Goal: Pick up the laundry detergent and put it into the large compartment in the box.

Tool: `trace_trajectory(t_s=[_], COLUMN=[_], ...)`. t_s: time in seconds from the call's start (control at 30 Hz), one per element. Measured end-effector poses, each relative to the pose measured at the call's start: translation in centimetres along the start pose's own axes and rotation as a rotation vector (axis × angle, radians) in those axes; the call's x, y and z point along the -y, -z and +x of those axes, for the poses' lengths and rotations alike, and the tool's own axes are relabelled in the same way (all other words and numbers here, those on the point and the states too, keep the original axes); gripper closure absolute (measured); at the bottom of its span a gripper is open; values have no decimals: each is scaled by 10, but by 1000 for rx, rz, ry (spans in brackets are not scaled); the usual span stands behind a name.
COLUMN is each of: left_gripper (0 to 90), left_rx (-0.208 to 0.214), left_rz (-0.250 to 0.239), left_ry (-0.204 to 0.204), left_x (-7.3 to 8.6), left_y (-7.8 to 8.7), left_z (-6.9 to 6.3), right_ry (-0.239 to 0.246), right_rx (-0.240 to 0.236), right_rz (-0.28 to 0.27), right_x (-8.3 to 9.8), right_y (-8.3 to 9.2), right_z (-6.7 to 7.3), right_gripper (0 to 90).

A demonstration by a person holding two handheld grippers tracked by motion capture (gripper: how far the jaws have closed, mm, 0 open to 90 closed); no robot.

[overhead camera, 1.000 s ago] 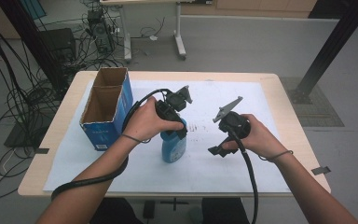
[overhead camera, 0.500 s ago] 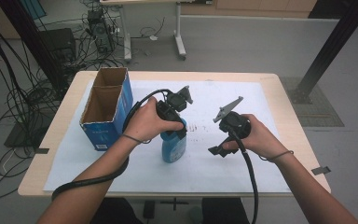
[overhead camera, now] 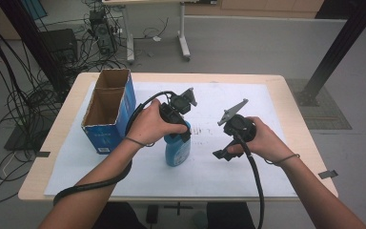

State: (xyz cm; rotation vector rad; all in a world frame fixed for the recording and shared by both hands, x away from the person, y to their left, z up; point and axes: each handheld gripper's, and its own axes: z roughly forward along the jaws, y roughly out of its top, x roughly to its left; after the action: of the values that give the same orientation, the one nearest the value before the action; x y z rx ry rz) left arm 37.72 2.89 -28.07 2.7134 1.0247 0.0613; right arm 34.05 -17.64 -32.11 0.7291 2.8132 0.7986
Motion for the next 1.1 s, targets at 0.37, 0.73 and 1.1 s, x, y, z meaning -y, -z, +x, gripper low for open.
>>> trace_trajectory(t_s=[0.37, 0.73, 1.1], left_gripper=[372, 372, 373], left_rx=[2, 1, 2], left_rz=[-4, -6, -12], left_ry=[-2, 1, -2], left_x=[1, 1, 2], left_y=[0, 0, 0], left_z=[0, 1, 1], right_ry=[5, 7, 14], right_rx=[3, 1, -1], right_rz=[3, 7, 9], right_x=[-1, -1, -3], right_y=[-1, 0, -1], right_z=[1, 2, 3], right_gripper=[70, 70, 70])
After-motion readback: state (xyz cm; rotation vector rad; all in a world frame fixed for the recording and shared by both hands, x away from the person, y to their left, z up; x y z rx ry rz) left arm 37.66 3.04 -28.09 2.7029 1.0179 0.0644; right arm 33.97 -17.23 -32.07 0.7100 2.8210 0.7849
